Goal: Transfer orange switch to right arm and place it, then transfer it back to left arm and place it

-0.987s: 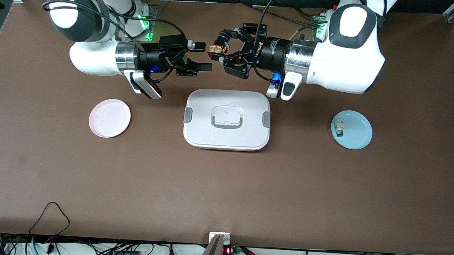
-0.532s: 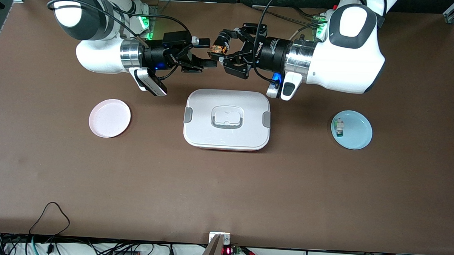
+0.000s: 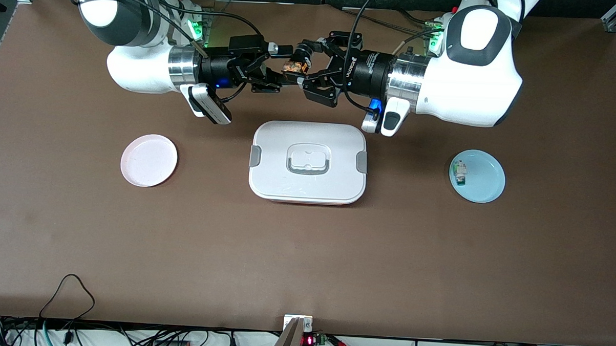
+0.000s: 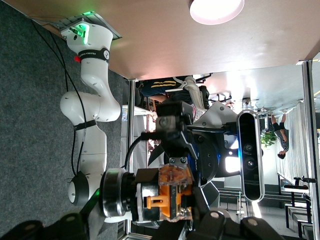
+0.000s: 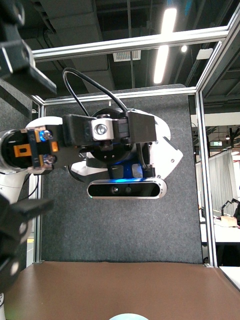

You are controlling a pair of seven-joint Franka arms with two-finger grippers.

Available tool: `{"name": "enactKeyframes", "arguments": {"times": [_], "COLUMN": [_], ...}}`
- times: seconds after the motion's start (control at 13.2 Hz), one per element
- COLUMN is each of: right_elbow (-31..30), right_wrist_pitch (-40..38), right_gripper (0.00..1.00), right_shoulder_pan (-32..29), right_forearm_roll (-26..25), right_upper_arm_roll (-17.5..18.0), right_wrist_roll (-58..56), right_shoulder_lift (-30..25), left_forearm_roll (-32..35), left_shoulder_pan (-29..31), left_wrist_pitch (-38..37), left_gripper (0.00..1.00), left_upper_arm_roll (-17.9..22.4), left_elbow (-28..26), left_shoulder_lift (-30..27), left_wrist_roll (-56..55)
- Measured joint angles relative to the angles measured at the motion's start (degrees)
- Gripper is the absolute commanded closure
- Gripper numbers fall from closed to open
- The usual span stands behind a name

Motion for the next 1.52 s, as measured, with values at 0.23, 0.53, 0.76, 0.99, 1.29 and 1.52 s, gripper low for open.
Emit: {"name": "enactKeyframes", "arguments": {"times": [0.23,0.53,0.76,0.99,1.29,1.52], "right_elbow": [0.0,-0.1,-0.1,-0.1,-0.2,-0.2], "right_wrist_pitch": [0.0,0.2,0.2,0.2,0.4,0.4], "right_gripper": [0.65,0.66,0.67,0.67,0.68,0.7], "right_shoulder_pan": [0.0,0.0,0.0,0.0,0.0,0.0], "right_forearm_roll": [0.0,0.1,0.1,0.2,0.2,0.2], "right_upper_arm_roll": [0.0,0.0,0.0,0.0,0.0,0.0], "right_wrist_roll": [0.0,-0.3,-0.4,-0.4,-0.4,-0.4], "right_shoulder_lift": [-0.1,-0.3,-0.3,-0.3,-0.3,-0.6], "left_forearm_roll": [0.0,-0.6,-0.7,-0.7,-0.7,-0.7], "left_shoulder_pan": [0.0,0.0,0.0,0.0,0.0,0.1], "left_wrist_pitch": [0.0,0.0,0.0,0.0,0.0,0.0], "left_gripper": [0.97,0.97,0.97,0.65,0.0,0.0], "left_upper_arm_roll": [0.0,0.0,0.0,0.0,0.0,0.2], "left_elbow": [0.0,0.1,0.1,0.1,0.1,0.1], "left_shoulder_lift": [0.0,0.0,0.0,0.0,0.3,0.9], "left_wrist_roll": [0.0,-0.2,-0.2,-0.2,-0.5,-0.6]}}
